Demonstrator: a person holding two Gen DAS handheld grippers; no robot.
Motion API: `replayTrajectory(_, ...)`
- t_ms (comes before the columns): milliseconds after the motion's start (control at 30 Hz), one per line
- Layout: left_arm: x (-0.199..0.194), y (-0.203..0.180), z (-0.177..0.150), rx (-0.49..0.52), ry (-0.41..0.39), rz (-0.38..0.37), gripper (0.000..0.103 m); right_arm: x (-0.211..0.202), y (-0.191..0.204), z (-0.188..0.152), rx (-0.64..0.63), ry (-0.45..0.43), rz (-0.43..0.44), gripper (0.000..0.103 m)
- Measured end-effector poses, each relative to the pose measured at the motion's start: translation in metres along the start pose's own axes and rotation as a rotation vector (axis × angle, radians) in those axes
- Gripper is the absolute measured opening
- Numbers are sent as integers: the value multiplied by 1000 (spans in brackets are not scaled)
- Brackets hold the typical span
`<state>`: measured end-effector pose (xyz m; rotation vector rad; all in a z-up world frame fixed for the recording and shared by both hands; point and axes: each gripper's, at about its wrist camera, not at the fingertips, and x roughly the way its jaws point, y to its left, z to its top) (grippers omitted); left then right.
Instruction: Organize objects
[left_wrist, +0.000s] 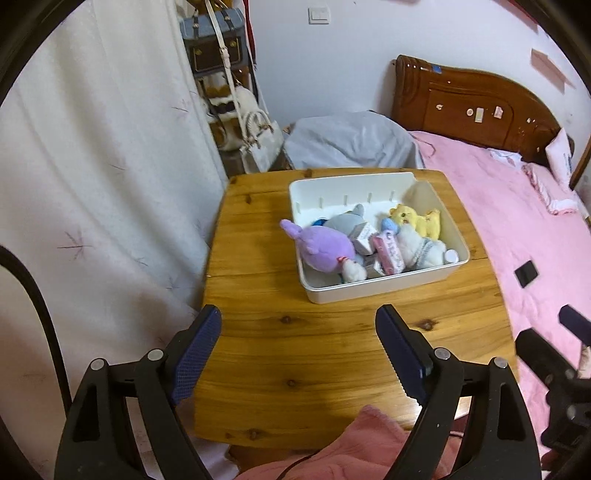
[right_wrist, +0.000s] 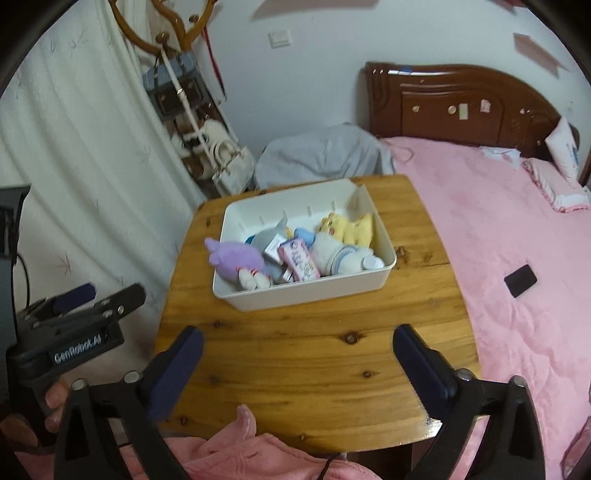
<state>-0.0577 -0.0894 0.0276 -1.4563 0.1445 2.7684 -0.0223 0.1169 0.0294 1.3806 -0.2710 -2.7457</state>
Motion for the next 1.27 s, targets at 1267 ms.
replayTrajectory(1267, -7, 13, -7, -52, -47, 14, 88, 21, 14, 3, -49, 76, 38, 103)
